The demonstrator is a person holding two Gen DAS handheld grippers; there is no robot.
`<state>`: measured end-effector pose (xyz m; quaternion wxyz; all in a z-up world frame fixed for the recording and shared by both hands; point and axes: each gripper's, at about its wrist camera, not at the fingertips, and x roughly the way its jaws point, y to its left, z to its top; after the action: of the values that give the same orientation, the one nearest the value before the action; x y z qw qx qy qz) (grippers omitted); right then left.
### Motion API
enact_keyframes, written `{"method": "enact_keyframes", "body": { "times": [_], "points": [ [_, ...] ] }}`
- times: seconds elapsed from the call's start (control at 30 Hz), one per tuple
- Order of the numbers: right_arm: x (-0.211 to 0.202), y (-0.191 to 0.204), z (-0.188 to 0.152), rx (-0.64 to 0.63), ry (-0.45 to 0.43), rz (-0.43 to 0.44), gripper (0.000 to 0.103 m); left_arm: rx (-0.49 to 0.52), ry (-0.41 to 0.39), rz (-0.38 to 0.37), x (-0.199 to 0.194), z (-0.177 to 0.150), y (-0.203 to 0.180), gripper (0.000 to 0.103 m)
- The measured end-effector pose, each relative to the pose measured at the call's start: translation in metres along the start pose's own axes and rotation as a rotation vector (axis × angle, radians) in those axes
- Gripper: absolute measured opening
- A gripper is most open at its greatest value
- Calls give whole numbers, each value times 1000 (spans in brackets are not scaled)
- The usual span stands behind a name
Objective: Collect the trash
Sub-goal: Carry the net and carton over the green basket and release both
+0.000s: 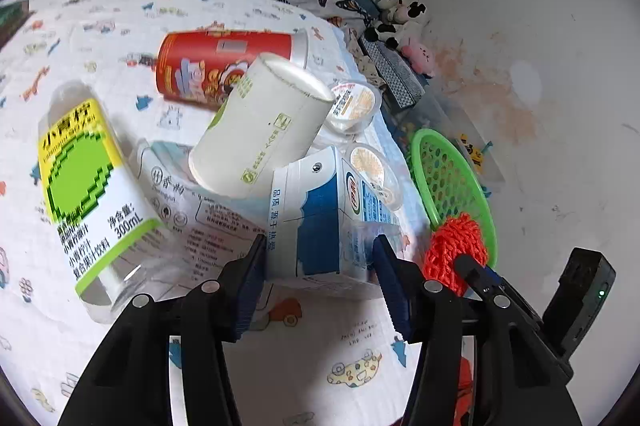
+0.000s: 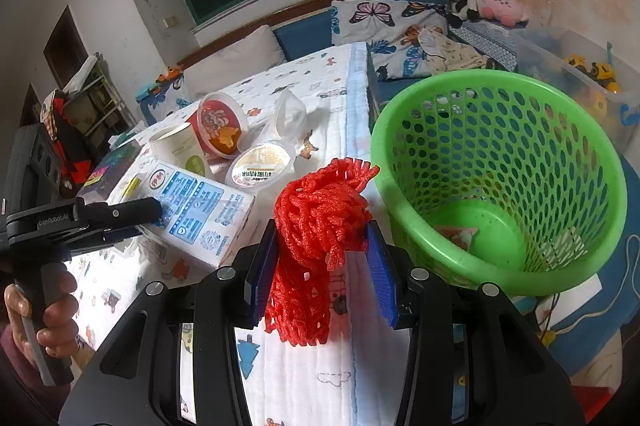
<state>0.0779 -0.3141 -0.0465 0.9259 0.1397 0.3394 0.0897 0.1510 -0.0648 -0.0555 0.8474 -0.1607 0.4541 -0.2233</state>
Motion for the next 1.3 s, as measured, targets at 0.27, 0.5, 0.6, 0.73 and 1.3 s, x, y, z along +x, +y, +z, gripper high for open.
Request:
{"method": "enact_keyframes", "body": {
  "times": [0.27,0.5,0.6,0.73,1.3],
  "points": [
    [-6,-1,3,2,-26,-7,44,131,-55,41,-10,-2,-28,48],
    [-20,-11,9,13,-64,-30,44,305,-92,87,-17,2,-60,46],
    [-26,-18,14,27,-81,-38,44,341,-88,78,-16,8,-69,45],
    [-34,-30,21,39,-106,-62,44,368,-83,60,-13,16,-82,45],
    [-23,-107,53,85,-105,-273,47,460,-69,-33,21,65,-155,45]
  ]
}}
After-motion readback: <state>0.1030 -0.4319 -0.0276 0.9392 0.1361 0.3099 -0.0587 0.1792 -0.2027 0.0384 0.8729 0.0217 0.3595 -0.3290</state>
